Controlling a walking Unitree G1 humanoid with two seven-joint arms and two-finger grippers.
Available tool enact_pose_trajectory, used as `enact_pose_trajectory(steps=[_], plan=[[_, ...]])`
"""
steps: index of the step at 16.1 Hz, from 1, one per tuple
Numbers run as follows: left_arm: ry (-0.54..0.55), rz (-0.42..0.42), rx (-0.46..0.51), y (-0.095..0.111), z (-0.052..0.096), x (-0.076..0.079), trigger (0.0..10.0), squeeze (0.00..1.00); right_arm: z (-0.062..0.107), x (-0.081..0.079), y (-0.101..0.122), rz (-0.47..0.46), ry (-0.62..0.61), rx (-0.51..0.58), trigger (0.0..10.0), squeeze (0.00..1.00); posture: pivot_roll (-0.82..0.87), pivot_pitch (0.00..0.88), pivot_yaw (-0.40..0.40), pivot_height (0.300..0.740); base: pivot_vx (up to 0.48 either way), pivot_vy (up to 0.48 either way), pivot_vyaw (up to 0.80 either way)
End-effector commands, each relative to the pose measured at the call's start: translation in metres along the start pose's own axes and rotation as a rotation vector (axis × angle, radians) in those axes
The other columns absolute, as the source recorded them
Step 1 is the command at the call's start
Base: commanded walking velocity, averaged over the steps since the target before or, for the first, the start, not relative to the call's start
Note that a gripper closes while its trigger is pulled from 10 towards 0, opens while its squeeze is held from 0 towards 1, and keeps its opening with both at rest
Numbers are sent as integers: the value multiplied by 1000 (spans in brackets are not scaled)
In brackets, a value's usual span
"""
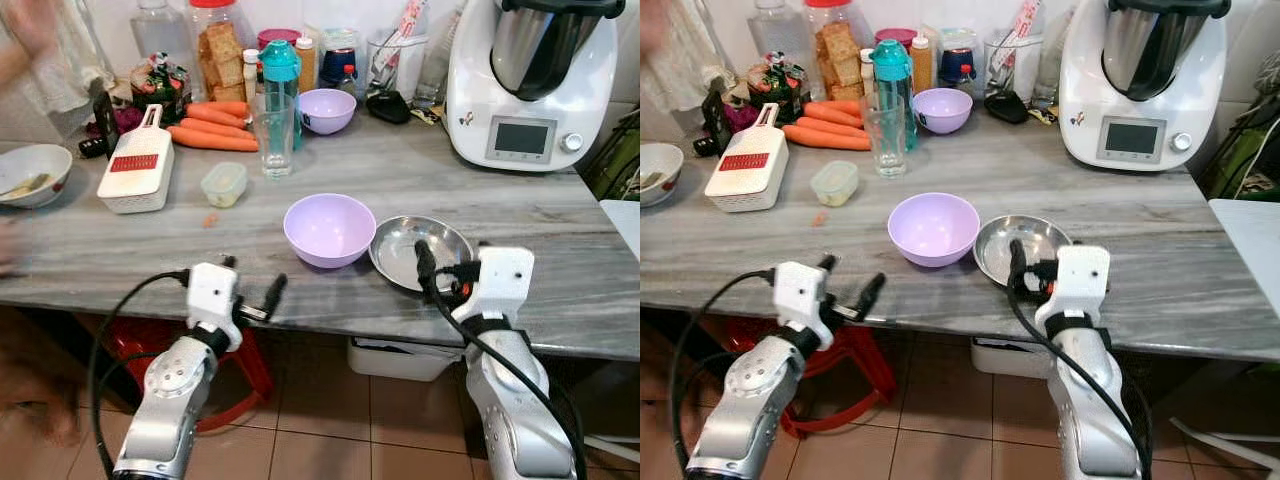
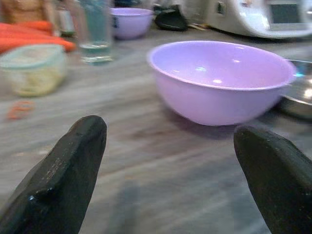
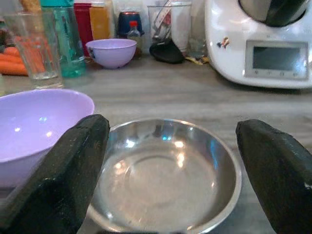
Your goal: Setting the table
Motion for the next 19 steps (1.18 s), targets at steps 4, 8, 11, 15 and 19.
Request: enact_pose_trajectory(steps=[4,8,11,15,19], plan=[[-96,32,-62,-11,-9,14,10000,0,12,-7,8,-12,78,31,10000,0,-51,0,28,740,0,0,0],[-207,59,-104,-15,-22,30,10000,0,28,-21,5,-71,284,9,10000,0,-81,0,35,740,0,0,0],[-234,57,-112,-17,-30,35,10000,0,33,-32,7,-107,401,-15,10000,0,-96,5,43,740,0,0,0],[-249,54,-118,-20,-35,39,10000,0,32,-40,1,-110,448,-71,10000,0,-99,19,46,740,0,0,0],[-103,-10,-100,-19,-23,8,10000,0,14,-46,-2,-138,508,-84,10000,0,-64,36,37,740,0,0,0]])
Point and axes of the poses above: a point about 5 cm out from each wrist's last joint towards the gripper, its own z axis pointing back from the gripper into the wrist, its own y axis along the axis of the wrist's last joint, x = y × z, the point moved 2 cm from there along -z, pointing out of the wrist towards the gripper, and after that the axes turned 13 degrees about z, right-handed, at the moved point
